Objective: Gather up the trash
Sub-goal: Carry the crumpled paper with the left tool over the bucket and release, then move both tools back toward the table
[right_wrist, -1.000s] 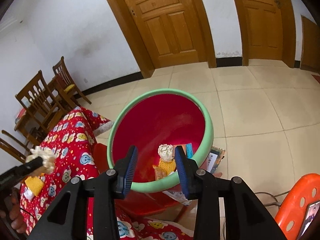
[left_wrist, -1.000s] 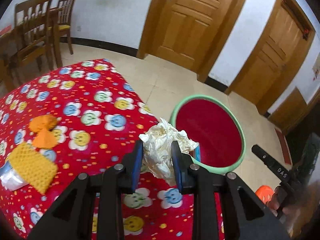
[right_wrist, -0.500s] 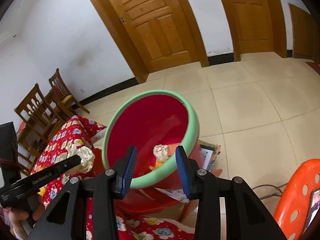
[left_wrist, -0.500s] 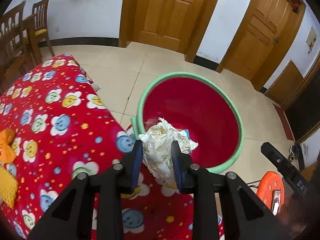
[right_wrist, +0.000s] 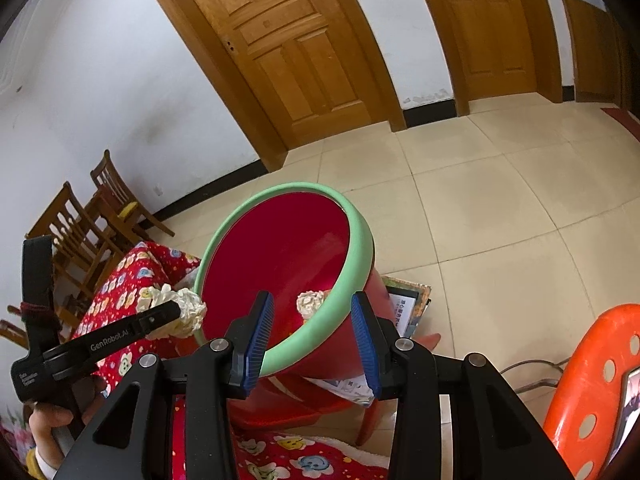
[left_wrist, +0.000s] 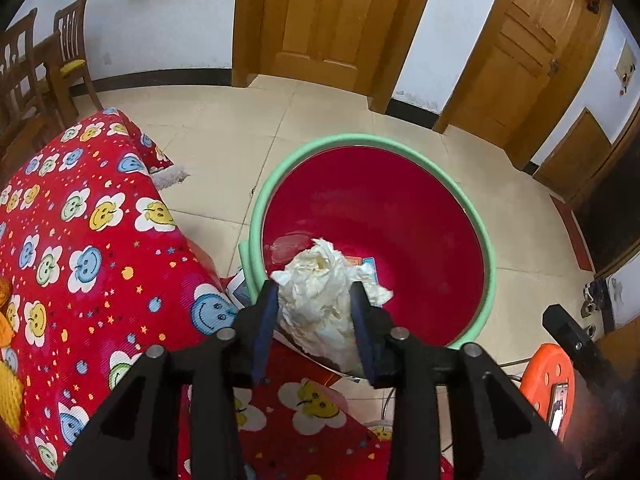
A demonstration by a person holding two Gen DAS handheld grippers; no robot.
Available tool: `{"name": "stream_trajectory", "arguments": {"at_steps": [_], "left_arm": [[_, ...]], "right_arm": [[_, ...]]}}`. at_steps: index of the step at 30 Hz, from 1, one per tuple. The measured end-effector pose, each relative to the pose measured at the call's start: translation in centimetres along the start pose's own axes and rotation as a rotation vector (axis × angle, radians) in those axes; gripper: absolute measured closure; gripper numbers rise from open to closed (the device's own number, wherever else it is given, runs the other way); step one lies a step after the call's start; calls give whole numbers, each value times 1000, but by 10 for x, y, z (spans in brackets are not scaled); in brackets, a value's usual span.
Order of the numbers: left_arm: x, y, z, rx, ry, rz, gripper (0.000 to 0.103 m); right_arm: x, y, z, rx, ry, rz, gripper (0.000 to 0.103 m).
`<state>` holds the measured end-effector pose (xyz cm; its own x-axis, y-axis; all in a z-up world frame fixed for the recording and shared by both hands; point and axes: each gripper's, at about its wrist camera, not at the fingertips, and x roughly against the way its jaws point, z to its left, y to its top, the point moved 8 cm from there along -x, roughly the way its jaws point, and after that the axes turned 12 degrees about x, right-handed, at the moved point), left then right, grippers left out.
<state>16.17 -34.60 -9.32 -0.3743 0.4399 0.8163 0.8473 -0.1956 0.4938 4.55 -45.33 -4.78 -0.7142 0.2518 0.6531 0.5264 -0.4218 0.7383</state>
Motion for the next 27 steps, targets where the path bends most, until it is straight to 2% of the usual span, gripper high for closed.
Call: {"name": "stream_trajectory", "arguments": {"at_steps": [3, 6, 14, 23, 27], "left_arm": [[2, 1, 2, 6, 10, -5, 51], [4, 4, 2, 5, 19, -15, 47], [21, 3, 6, 7, 18, -37, 43], [49, -2, 32, 79, 48, -63, 42], [63, -4, 48, 120, 68, -86, 36]], "right_arm": [[1, 0, -1, -4, -1, 0, 55], [2, 0, 0, -4, -4, -6, 53], [5, 1, 1, -5, -1, -11, 53], [11, 1, 17, 20, 32, -9, 51], [15, 0, 26, 37, 44, -6, 45]]}}
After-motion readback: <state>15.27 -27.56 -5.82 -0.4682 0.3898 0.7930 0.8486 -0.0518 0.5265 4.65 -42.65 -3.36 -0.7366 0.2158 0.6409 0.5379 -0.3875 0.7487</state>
